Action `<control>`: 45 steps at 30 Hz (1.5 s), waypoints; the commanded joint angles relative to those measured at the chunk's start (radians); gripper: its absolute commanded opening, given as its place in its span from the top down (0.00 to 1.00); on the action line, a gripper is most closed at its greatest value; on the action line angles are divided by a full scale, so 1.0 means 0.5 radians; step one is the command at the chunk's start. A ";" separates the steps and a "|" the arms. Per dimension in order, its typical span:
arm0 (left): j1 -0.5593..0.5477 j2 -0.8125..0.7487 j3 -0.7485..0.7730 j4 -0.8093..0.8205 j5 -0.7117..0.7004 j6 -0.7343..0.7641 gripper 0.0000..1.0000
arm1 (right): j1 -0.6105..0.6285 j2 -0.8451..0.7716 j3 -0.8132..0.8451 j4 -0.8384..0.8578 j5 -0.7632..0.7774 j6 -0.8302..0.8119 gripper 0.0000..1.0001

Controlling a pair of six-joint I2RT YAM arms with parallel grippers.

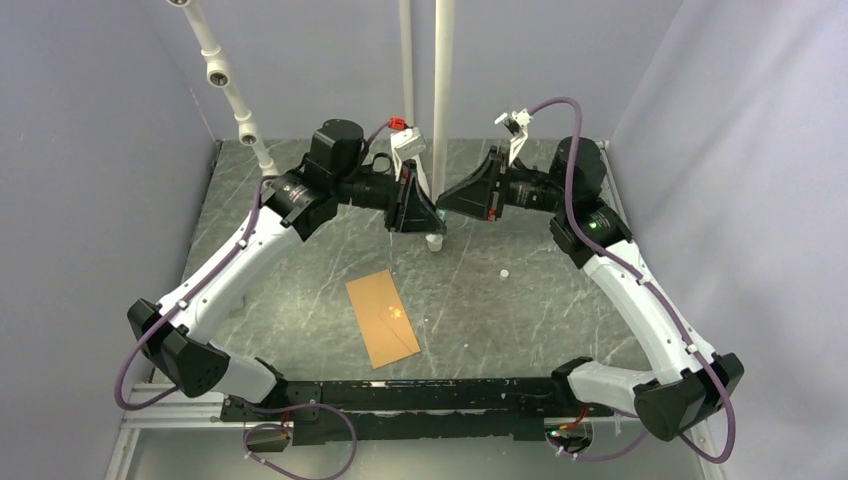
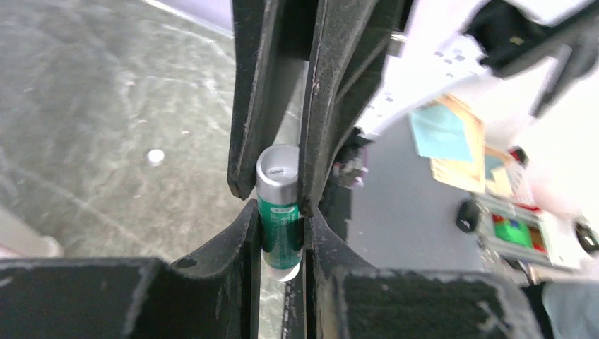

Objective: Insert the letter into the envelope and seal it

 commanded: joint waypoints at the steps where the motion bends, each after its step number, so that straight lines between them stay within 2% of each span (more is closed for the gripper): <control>1: -0.024 0.007 0.068 0.005 0.501 0.109 0.97 | 0.035 -0.073 -0.021 0.400 -0.793 -0.192 1.00; 4: -0.026 -0.057 -0.054 0.351 0.737 -0.016 0.98 | 0.038 -0.103 -0.085 0.585 -0.971 -0.111 1.00; 7: -0.024 -0.119 -0.152 0.663 0.811 -0.208 0.98 | 0.036 -0.109 -0.010 0.381 -0.845 -0.215 1.00; 8: -0.024 -0.133 -0.164 0.671 0.756 -0.202 0.98 | 0.038 -0.105 0.044 0.238 -0.707 -0.280 0.92; 9: -0.025 -0.142 -0.160 0.646 0.686 -0.178 0.98 | 0.037 -0.101 0.091 0.117 -0.511 -0.312 0.70; 10: -0.026 -0.146 -0.154 0.602 0.555 -0.159 0.98 | 0.036 -0.101 0.122 0.044 -0.306 -0.296 0.54; 11: -0.025 -0.150 -0.146 0.545 0.371 -0.148 0.97 | 0.038 -0.107 0.152 -0.029 -0.051 -0.267 0.42; 12: -0.024 -0.156 -0.148 0.519 0.195 -0.158 0.98 | 0.034 -0.116 0.164 -0.075 0.198 -0.212 0.34; 14: -0.024 -0.189 -0.176 0.511 -0.235 -0.271 0.98 | 0.036 -0.160 0.143 -0.151 0.716 -0.080 0.28; 16: -0.025 -0.243 -0.251 0.575 -0.621 -0.430 0.98 | 0.040 -0.234 0.050 -0.161 1.090 0.074 0.26; 19: -0.025 -0.336 -0.361 0.641 -1.066 -0.675 0.98 | 0.114 -0.370 -0.192 0.044 1.309 0.155 0.25; 22: -0.024 -0.414 -0.408 0.640 -1.347 -0.884 0.98 | 0.317 -0.410 -0.246 0.026 1.566 0.012 0.25; 25: -0.021 -0.447 -0.395 0.551 -1.513 -1.034 0.98 | 0.562 -0.332 -0.197 -0.078 1.821 -0.203 0.25; 30: -0.006 -0.401 -0.238 0.283 -1.521 -1.180 0.98 | 0.755 -0.162 -0.102 -0.103 1.852 -0.314 0.27; 39: 0.005 -0.393 -0.296 0.348 -1.370 -1.319 0.97 | 0.793 0.047 0.080 0.040 1.841 -0.390 0.30; 43: 0.005 -0.389 -0.307 0.353 -1.353 -1.323 0.98 | 0.796 0.066 0.082 0.092 1.826 -0.390 0.37; 45: 0.006 -0.386 -0.317 0.368 -1.327 -1.329 0.98 | 0.796 0.078 0.094 0.086 1.820 -0.389 0.46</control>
